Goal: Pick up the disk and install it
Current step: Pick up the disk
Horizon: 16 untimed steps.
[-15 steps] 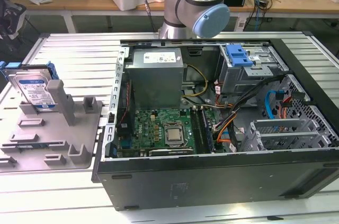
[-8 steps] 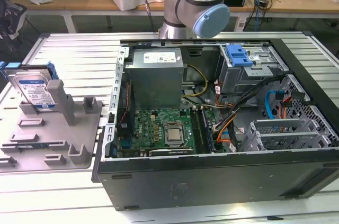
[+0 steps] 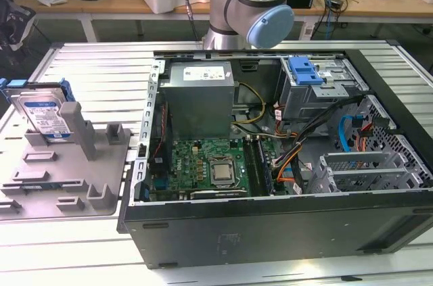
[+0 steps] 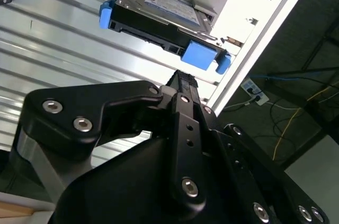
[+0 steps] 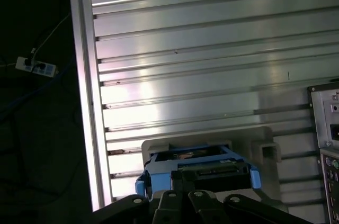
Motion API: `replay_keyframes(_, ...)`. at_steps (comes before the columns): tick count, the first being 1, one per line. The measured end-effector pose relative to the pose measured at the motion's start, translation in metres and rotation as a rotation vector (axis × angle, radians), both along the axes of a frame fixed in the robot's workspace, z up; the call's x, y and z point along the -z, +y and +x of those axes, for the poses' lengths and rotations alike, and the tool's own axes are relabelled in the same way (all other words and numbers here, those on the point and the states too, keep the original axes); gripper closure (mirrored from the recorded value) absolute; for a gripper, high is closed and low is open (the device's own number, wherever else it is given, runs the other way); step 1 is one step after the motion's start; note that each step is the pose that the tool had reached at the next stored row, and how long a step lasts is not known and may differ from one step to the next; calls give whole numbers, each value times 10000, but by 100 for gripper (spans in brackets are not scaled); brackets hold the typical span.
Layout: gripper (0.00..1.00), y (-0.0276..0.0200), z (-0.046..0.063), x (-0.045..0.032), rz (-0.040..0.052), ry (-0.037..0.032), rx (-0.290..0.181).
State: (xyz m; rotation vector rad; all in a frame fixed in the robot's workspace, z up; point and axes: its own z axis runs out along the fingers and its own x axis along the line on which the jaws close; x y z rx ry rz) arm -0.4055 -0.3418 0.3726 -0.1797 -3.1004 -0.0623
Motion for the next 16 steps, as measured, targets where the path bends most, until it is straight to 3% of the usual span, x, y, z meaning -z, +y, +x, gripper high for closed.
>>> replay_keyframes(4,89,0,1,0,0,30,-285)
replay_keyframes(5,83,0,1,0,0,43,-428)
replay_keyframes(6,83,1,1,0,1,54,-525)
replay_keyframes(8,64,1,1,0,0,89,-780)
replay_keyframes(10,53,3,1,0,1,125,-1066)
replay_keyframes(11,53,3,1,0,1,140,-1114)
replay_keyframes(12,46,3,2,0,1,152,-1136)
replay_keyframes(16,46,4,4,1,-18,153,-1374)
